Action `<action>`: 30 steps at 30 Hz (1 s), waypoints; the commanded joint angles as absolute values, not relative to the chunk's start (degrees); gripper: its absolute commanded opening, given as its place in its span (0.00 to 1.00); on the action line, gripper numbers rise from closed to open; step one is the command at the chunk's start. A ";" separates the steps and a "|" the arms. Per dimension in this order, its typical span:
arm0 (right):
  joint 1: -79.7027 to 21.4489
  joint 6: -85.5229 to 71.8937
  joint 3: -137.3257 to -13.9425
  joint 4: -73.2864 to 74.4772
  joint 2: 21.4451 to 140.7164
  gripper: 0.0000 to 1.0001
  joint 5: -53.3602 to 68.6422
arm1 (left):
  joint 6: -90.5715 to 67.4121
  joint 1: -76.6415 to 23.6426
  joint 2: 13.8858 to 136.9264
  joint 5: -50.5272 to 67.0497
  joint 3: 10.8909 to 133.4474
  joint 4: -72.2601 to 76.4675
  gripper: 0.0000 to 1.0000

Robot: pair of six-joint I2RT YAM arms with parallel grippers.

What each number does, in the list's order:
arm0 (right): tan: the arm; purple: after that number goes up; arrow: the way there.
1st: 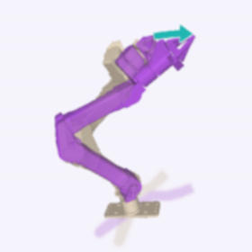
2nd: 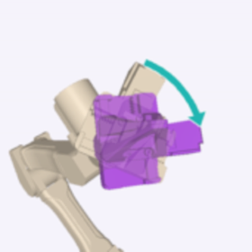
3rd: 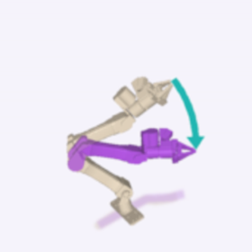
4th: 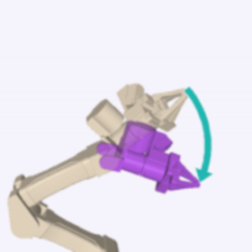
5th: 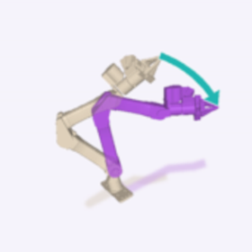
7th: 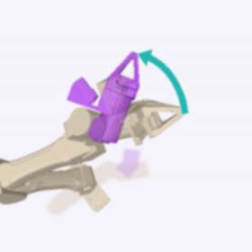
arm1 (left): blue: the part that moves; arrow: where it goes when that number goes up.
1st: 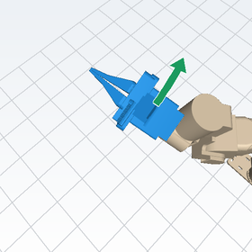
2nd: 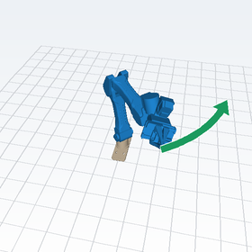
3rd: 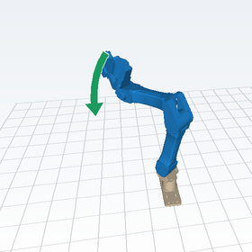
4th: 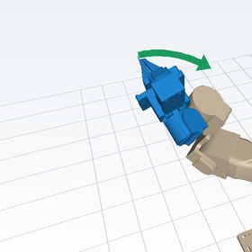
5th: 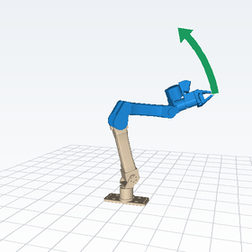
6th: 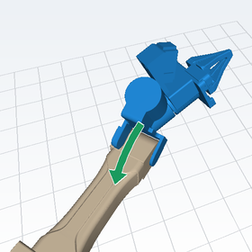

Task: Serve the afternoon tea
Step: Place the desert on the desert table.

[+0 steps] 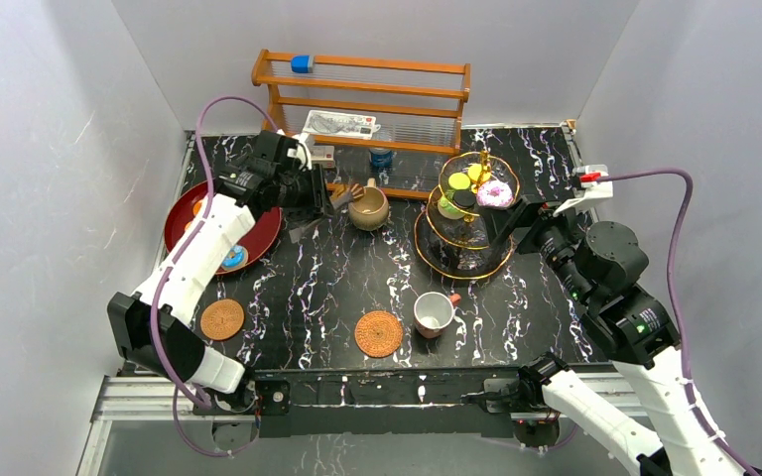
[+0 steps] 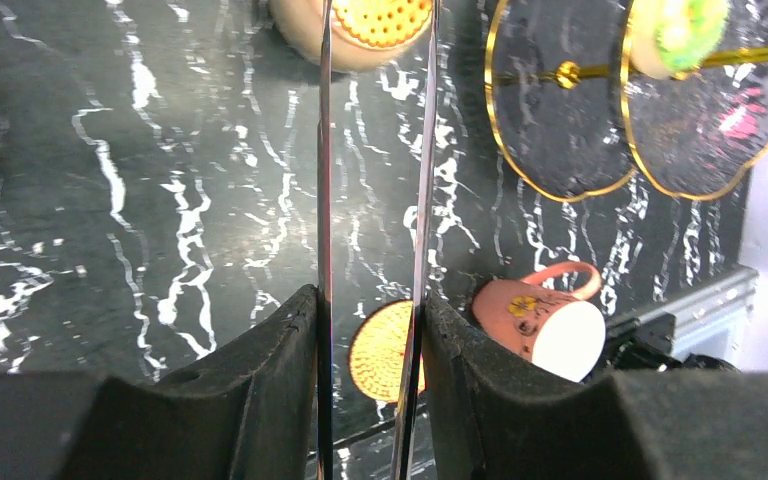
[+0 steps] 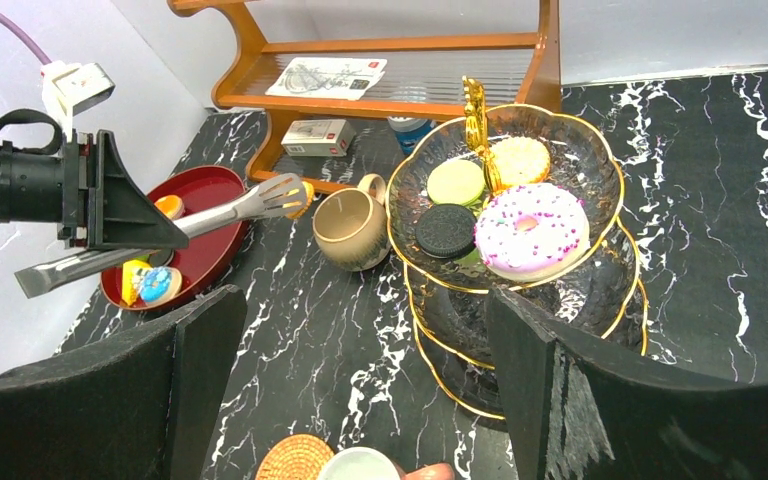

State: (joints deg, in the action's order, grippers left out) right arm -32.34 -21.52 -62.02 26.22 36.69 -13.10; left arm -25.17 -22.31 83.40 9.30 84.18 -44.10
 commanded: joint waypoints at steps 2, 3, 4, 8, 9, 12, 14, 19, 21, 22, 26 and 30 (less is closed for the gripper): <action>-32.53 -20.65 -65.03 25.29 36.37 0.99 -14.16 | -29.33 -27.57 80.69 13.41 86.98 -40.41 0.34; -32.60 -20.64 -65.04 25.38 36.32 0.99 -14.23 | -29.76 -28.54 80.68 13.55 87.02 -40.01 0.34; -32.54 -20.66 -65.02 25.31 36.30 0.99 -14.27 | -30.17 -29.45 80.62 13.86 87.01 -39.59 0.34; -32.57 -20.73 -65.08 25.24 36.35 0.99 -14.11 | -32.18 -32.86 80.36 15.16 87.13 -37.96 0.34; -32.54 -20.74 -65.17 25.24 36.45 0.99 -13.98 | -32.77 -33.70 80.27 15.54 87.07 -37.47 0.34; -32.57 -20.74 -65.45 25.31 36.73 0.99 -13.77 | -34.34 -36.28 80.30 16.97 86.64 -35.86 0.34; -32.60 -20.69 -65.61 25.40 36.83 0.99 -13.79 | -34.85 -37.54 80.46 17.10 86.57 -34.93 0.34; -32.54 -20.73 -65.48 25.40 36.49 0.99 -13.69 | -35.37 -38.86 81.45 18.68 86.97 -33.15 0.34; -32.59 -20.69 -65.48 25.50 36.29 0.99 -13.66 | -35.50 -39.54 81.79 19.13 87.06 -32.38 0.34; -32.55 -20.71 -65.48 25.51 36.30 0.99 -13.59 | -35.58 -39.72 82.01 19.05 87.15 -32.07 0.34; -32.61 -20.72 -65.48 25.54 36.12 0.99 -13.60 | -35.82 -40.14 83.25 19.13 87.25 -31.84 0.34; -32.59 -20.83 -65.39 25.52 36.03 0.99 -13.58 | -36.03 -41.10 84.50 19.23 88.01 -31.22 0.34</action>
State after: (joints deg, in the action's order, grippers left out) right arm -32.34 -21.06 -63.02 27.09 36.71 -13.37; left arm -35.59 -40.07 83.94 17.67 84.88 -33.43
